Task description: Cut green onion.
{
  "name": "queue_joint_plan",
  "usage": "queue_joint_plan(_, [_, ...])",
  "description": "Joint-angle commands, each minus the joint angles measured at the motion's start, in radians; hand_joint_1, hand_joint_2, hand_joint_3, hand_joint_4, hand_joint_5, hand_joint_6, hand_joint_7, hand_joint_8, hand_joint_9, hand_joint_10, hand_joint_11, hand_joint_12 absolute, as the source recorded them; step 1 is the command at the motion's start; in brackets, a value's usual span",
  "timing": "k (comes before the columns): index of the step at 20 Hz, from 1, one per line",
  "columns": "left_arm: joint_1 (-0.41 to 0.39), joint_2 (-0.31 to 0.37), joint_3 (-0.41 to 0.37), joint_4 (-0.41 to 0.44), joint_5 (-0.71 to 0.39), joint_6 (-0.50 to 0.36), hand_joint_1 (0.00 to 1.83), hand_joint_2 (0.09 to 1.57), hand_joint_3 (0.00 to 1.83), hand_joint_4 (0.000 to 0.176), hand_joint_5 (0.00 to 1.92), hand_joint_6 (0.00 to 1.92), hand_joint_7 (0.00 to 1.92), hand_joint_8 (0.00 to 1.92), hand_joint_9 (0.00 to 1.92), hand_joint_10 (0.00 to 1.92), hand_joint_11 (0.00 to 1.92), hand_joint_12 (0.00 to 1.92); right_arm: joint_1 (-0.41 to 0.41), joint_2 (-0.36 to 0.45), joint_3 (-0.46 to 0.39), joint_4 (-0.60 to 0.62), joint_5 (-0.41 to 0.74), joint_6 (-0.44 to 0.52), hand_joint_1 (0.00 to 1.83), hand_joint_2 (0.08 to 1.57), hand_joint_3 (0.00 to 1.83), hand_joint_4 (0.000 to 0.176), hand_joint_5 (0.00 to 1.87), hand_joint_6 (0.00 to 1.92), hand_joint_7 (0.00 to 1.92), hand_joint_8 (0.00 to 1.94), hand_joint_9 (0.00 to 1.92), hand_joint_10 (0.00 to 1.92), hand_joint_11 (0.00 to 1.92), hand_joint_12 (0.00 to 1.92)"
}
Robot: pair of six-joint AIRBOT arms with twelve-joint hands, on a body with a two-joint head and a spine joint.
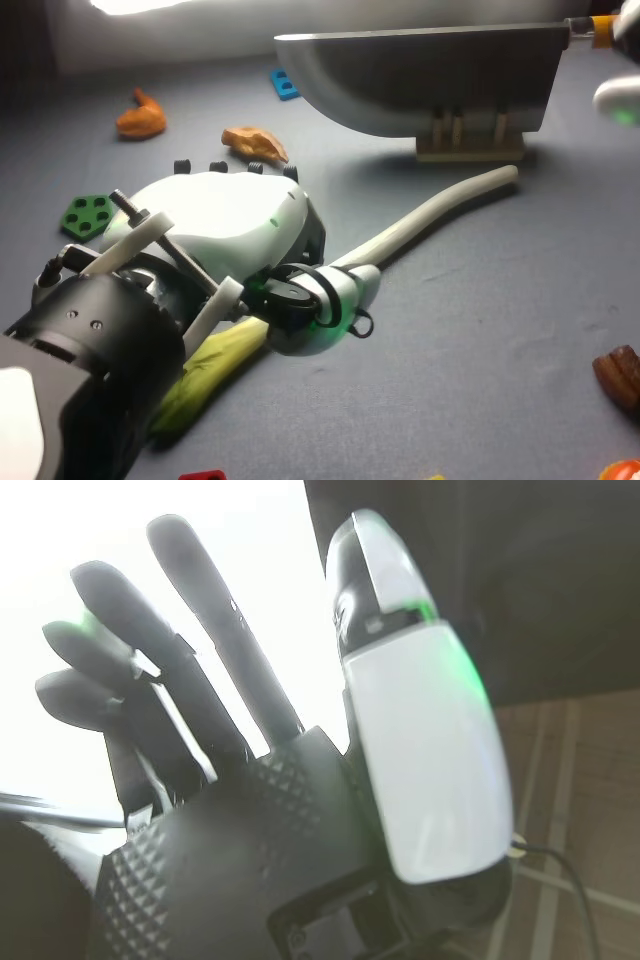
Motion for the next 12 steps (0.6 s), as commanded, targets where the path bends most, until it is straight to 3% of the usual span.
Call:
queue_joint_plan(1, [-0.015,-0.001,-0.007,0.084,0.03,-0.003,0.18,1.42,0.01,0.0,0.76,1.7,0.8,1.79,0.75,1.91,0.67,1.92,0.019,0.014,-0.004,0.057,0.071,0.0,0.14,1.22,0.0,0.156,1.31,1.91,1.44,1.9,1.46,1.92,1.44,1.92])
queue_joint_plan(2, [-0.016,-0.001,-0.015,0.086,0.03,-0.003,0.1,1.46,0.01,0.0,0.78,1.74,0.8,1.86,0.78,1.92,0.72,1.92,0.018,0.019,-0.019,0.089,0.054,0.0,0.17,1.23,0.0,0.172,1.29,1.92,1.41,1.91,1.46,1.92,1.44,1.92])
queue_joint_plan(6, [-0.016,0.0,-0.037,0.102,0.03,-0.003,0.0,1.5,0.01,0.0,0.82,1.79,0.92,1.89,0.87,1.92,0.72,1.92,0.016,0.026,-0.051,0.1,0.044,-0.044,0.09,1.26,0.01,0.176,1.24,1.92,1.36,1.9,1.41,1.92,1.38,1.92])
queue_joint_plan(8, [-0.017,0.001,-0.045,0.102,0.03,-0.003,0.1,1.47,0.0,0.0,0.84,1.77,0.95,1.89,0.91,1.92,0.74,1.92,0.016,0.026,-0.055,0.1,0.044,-0.068,0.08,1.26,0.01,0.176,1.24,1.92,1.35,1.93,1.4,1.92,1.39,1.92])
queue_joint_plan(10, [-0.02,0.001,-0.045,0.102,0.03,-0.003,0.12,1.48,0.0,0.0,0.85,1.88,0.97,1.92,0.93,1.92,0.74,1.92,0.016,0.023,-0.063,0.1,0.043,-0.111,0.05,1.28,0.01,0.176,1.22,1.89,1.34,1.93,1.39,1.92,1.38,1.92])
queue_joint_plan(12, [-0.023,0.001,-0.04,0.099,0.03,-0.003,0.41,1.4,0.0,0.0,0.87,1.92,0.95,1.92,0.91,1.92,0.76,1.92,0.017,0.02,-0.076,0.099,0.048,-0.154,0.08,1.28,0.01,0.176,1.22,1.92,1.33,1.92,1.36,1.92,1.34,1.92])
